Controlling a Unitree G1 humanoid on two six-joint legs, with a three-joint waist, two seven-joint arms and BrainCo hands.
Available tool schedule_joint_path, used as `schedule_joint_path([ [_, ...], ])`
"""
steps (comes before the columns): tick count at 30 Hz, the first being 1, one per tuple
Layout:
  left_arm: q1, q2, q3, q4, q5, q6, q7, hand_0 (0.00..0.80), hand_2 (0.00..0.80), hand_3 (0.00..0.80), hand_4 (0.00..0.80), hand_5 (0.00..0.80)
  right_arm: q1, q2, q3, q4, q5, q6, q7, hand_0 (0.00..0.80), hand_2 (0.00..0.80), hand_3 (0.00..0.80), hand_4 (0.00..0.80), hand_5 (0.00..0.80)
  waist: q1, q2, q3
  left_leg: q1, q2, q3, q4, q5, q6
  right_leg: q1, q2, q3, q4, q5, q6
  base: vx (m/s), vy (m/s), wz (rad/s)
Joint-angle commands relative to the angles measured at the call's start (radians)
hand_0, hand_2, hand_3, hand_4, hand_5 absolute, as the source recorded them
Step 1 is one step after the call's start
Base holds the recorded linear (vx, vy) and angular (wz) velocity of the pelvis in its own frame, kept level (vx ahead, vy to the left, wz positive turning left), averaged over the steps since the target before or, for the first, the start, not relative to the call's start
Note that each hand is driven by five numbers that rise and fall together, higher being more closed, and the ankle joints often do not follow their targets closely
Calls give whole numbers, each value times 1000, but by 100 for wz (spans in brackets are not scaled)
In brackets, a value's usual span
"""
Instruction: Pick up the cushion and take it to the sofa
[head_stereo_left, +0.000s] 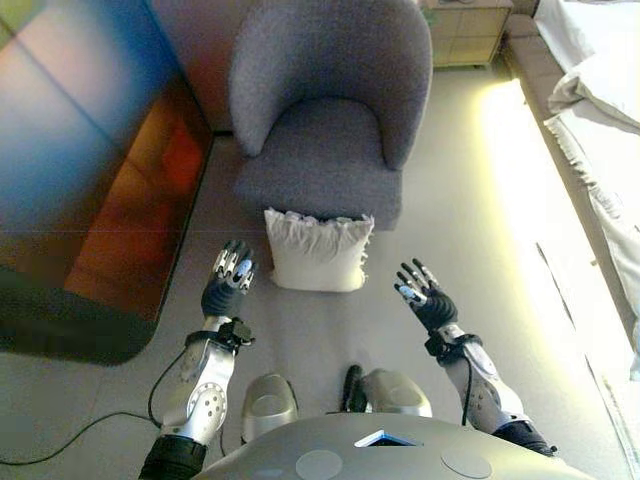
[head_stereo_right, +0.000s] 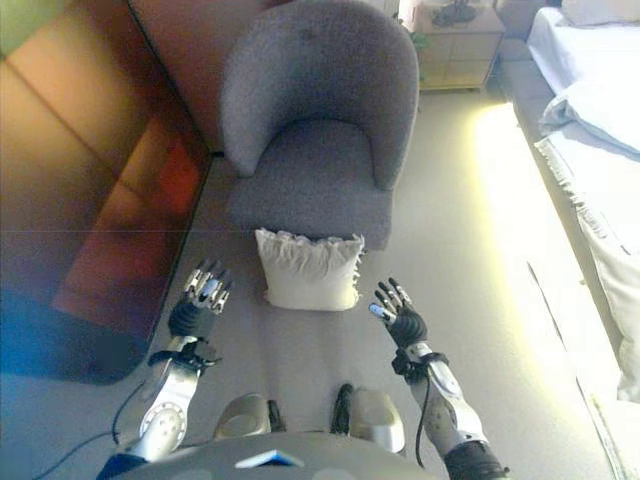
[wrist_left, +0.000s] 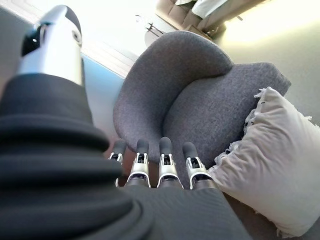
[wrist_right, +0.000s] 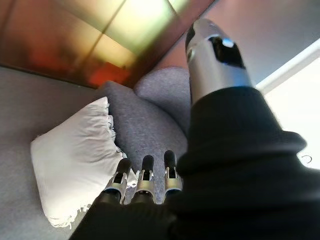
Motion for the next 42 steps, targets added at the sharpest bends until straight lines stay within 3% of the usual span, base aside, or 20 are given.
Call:
schedule_joint_path([
  [1, -28, 12, 43, -54, -40, -59, -20, 0, 0, 0, 0, 0, -4, 8, -22, -91, 14, -30, -14, 0, 0, 0, 0, 0, 12, 17, 48, -30, -9, -78, -176, 185, 15, 84, -13, 240, -91, 21, 169, 265, 65, -18],
  [8, -9, 8, 54, -46, -44, -64, -33, 0, 0, 0, 0, 0, 15, 19, -29, -64, 3, -2, 35, 0, 0, 0, 0, 0, 25, 25, 32, 17, 67, -125, -314, 196, -20, 163, -42, 274, -98, -32, 188, 285, 91, -40],
  [12, -23, 14, 44, -37, -57, -87, -36, 0, 0, 0, 0, 0, 4, 15, -33, -63, 0, -3, 53, 0, 0, 0, 0, 0, 28, 41, 38, -19, 74, -85, -331, 219, -28, 172, -41, 261, -85, -57, 192, 227, 168, -15],
  [14, -49, 22, 46, -25, -60, -92, -46, 0, 0, 0, 0, 0, -18, 23, -27, -52, 0, -19, 44, 0, 0, 0, 0, 0, 36, 40, 41, -54, 47, -78, -300, 206, -18, 178, -52, 247, -76, -67, 203, 200, 192, 16],
  [17, -70, 43, 53, -36, -54, -78, -25, 0, 0, 0, 0, 0, -54, 48, -2, -41, -3, -31, -8, 0, 0, 0, 0, 0, 64, 32, 40, -76, -7, -118, -255, 172, 4, 178, -95, 226, -43, -70, 231, 297, 214, 26],
  [19, -68, 51, 67, -35, -43, -71, -11, 0, 0, 0, 0, 0, -65, 68, 0, -37, 11, -11, -25, 0, 0, 0, 0, 0, 80, 12, 29, -90, -59, -140, -167, 122, 37, 203, -140, 221, -34, -40, 257, 380, 194, 20],
  [21, -45, 52, 87, -63, -39, -58, -19, 0, 0, 0, 0, 0, -60, 77, -3, -54, -5, -2, 3, 0, 0, 0, 0, 0, 96, -5, 14, -96, -90, -131, -104, 69, 75, 201, -196, 207, 4, 33, 272, 373, 201, 7],
  [25, -23, 49, 98, -57, 18, -18, -26, 0, 0, 0, 0, 0, -74, 120, -17, -26, -19, -46, -8, 0, 0, 0, 0, 0, 126, -16, -15, -87, -152, -139, -71, 15, 138, 203, -292, 191, 143, 190, 269, 355, 263, -6],
  [27, -21, 59, 98, -63, 41, -7, -33, 0, 0, 0, 0, 0, -51, 142, -18, -47, -27, -61, -26, 0, 0, 0, 0, 0, 125, -9, -28, -56, -194, -133, -79, -9, 182, 135, -332, 203, 353, 303, 269, 322, 391, 2],
  [29, -9, 63, 105, -67, 43, -3, -28, 0, 0, 0, 0, 0, -15, 150, -10, -78, -35, -62, -44, 0, 0, 0, 0, 0, 108, 7, -15, -9, -216, -112, -80, -30, 198, 7, -347, 232, 510, 331, 257, 297, 385, -4],
  [31, -9, 62, 110, -66, 36, -21, -29, 0, 0, 0, 0, 0, 8, 138, -3, -94, -39, -45, -41, 0, 0, 0, 0, 0, 83, 20, 7, 24, -213, -87, -76, -46, 195, -83, -322, 226, 492, 291, 232, 244, 228, -23],
  [34, -18, 75, 106, -72, 6, -48, -22, 0, 0, 0, 0, 0, 11, 123, -18, -78, -35, -32, -17, 0, 0, 0, 0, 0, 62, 15, 40, 46, -212, -68, -73, -59, 179, -121, -278, 176, 299, 232, 226, 214, 24, -34],
  [37, -23, 84, 110, -69, -11, -65, -13, 0, 0, 0, 0, 0, -23, 111, -25, -64, 5, -25, -5, 0, 0, 0, 0, 0, 46, -25, 74, 64, -213, -48, -58, -100, 167, -158, -244, 166, 59, 262, 269, 176, -134, -33],
  [42, -13, 87, 101, -80, -4, -62, -25, 0, 0, 0, 0, 0, -71, 116, -36, -17, 25, -27, 9, 0, 0, 0, 0, 0, 38, -71, 91, 120, -230, -57, -44, -168, 173, -175, -206, 138, -141, 323, 317, 252, -116, -10],
])
